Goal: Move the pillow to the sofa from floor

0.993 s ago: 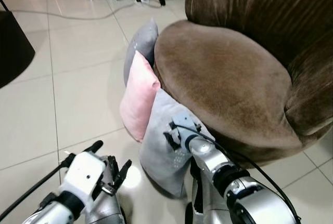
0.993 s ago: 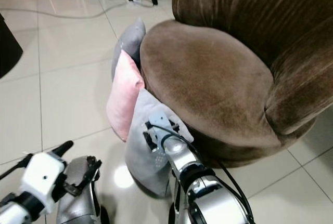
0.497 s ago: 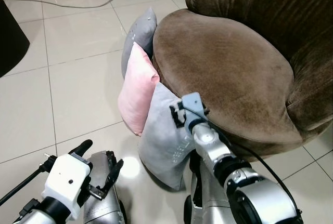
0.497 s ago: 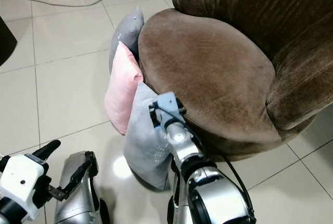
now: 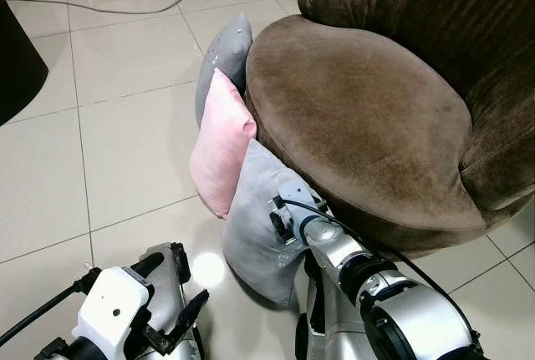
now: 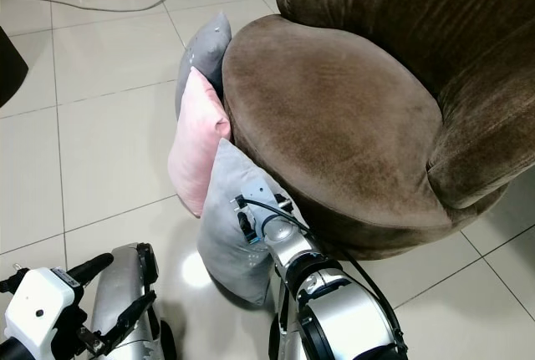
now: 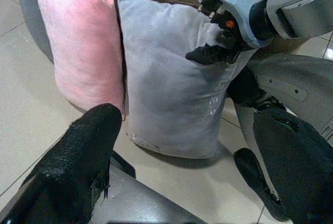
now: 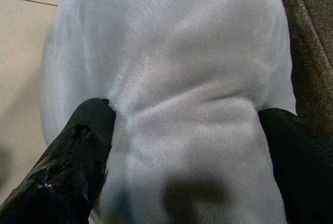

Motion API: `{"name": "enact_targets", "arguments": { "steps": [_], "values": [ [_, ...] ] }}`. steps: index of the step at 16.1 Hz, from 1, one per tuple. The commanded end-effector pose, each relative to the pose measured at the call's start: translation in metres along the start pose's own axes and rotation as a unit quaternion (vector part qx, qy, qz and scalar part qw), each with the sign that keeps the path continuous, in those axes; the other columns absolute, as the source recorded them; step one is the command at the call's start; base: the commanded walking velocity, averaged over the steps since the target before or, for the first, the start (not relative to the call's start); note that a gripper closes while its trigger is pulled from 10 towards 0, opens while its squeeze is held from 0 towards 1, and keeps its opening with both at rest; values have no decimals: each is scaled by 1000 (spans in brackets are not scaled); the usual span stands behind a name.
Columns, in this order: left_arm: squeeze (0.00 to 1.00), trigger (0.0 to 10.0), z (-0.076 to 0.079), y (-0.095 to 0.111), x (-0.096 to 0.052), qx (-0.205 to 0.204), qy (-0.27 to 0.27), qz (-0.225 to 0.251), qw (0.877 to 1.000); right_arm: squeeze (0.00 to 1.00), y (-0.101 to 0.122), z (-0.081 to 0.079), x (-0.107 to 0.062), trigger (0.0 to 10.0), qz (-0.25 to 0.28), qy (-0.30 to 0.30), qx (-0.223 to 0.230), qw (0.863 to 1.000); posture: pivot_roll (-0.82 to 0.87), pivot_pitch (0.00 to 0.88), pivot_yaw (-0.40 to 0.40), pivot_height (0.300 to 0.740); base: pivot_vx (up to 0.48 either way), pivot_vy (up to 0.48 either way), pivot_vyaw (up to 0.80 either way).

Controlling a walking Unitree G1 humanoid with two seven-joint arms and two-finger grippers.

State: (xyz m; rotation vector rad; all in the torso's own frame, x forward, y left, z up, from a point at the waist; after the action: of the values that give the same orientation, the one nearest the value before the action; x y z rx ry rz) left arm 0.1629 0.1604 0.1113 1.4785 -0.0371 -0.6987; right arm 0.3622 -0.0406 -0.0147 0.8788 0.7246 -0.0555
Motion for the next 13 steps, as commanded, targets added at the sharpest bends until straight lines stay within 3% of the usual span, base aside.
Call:
{"name": "enact_targets", "arguments": {
  "steps": [1, 2, 3, 8, 13],
  "values": [
    [0, 10000, -2, 0, -1, 1, 0, -2, 1000, 0, -15, -10, -1, 6078, -20, 14, 7, 1000, 73, 142, -61, 480, 0, 0, 0],
    [0, 10000, -5, -1, 0, -1, 2, -2, 1000, 0, -13, -10, -1, 1529, -15, 12, 9, 1000, 70, 140, -60, 480, 0, 0, 0],
    [0, 10000, -5, -2, 1, -3, 1, -3, 1000, 0, -11, -10, -1, 0, -9, 10, 11, 1000, 68, 136, -60, 480, 0, 0, 0],
    [0, 10000, -15, -6, 11, -5, -6, -2, 1000, 0, -5, -14, -1, 0, 5, 5, 23, 1000, 67, 121, -61, 480, 0, 0, 0],
    [0, 10000, -2, -14, 45, -40, -56, 11, 998, 0, -4, -19, -2, 0, 11, 8, 25, 1000, 60, 109, -69, 480, 0, 0, 0]
  ]
}}
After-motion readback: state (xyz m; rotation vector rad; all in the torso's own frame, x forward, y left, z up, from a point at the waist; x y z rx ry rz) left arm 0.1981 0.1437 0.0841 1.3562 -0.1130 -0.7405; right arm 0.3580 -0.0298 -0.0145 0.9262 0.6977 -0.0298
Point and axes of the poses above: a point about 5 cm out from each wrist's last joint towards the gripper, its own x axis pointing out of the wrist towards the gripper, its own y axis along the axis of the wrist's last joint, z = x × y, the point moved 6 cm from there along x, pointing out of the wrist towards the gripper, and after that the axes turned 15 degrees about -x, right-handed, at the moved point
